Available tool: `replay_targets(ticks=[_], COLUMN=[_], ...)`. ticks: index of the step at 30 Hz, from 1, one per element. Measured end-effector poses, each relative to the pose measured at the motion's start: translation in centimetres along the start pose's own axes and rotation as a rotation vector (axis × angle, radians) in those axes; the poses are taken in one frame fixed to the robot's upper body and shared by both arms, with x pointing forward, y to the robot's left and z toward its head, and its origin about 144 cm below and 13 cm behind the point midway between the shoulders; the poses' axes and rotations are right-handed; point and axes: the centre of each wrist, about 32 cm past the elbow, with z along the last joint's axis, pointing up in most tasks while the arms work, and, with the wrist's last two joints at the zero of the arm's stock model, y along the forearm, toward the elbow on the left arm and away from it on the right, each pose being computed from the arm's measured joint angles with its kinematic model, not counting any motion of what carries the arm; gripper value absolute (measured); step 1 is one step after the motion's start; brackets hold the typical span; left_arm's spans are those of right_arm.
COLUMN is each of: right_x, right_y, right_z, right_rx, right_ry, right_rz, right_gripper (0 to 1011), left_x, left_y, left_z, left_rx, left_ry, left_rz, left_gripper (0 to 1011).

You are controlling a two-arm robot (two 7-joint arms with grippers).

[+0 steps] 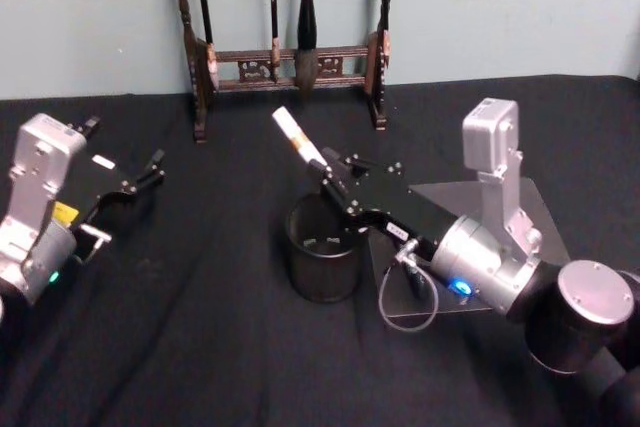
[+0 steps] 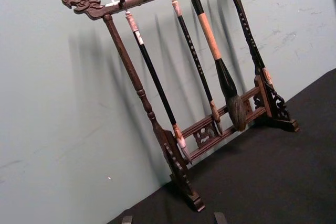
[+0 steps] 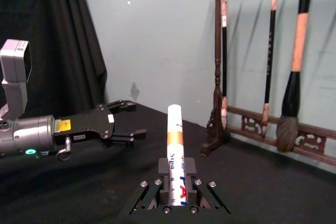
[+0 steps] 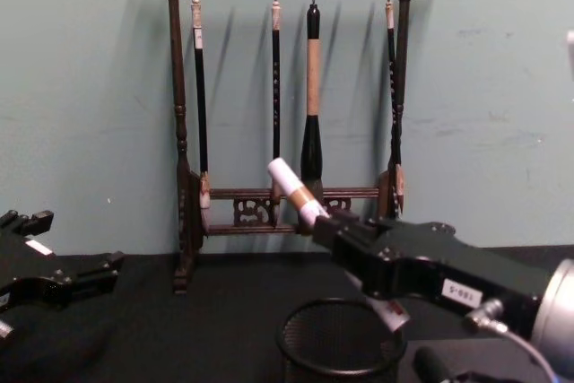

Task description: Pick up the water-based marker from the table and place it into the pen holder.

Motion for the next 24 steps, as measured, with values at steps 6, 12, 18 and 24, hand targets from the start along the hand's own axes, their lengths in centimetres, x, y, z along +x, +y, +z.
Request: replay_targets(ticks=[6,12,18,24], right_x=[-0.2,-0.3,-0.3,-0.4], right_y=[0.5,0.8,1.1,1.3], right_z=[-0.6,-0.9,-1.2,-1.5], right_rx=[-0.020,-0.032,-0.038,-0.041], right_ry=[0.005,0.005,0.003,-0.007], right_rz=[0.005,0.008,0.002,-0.001], right_gripper=[174,174,174,174], left_x=[0.0,0.0,0.0,0.0], left_y=[0.0,0.0,0.0,0.0], left_z=[0.0,0.0,0.0,0.0], left_rx=[0.000,0.000,0.000,0.000], left_ry=[0.000,0.000,0.000,0.000], left_rz=[0.000,0.000,0.000,0.000], left_gripper=[1001,1001,1001,1001])
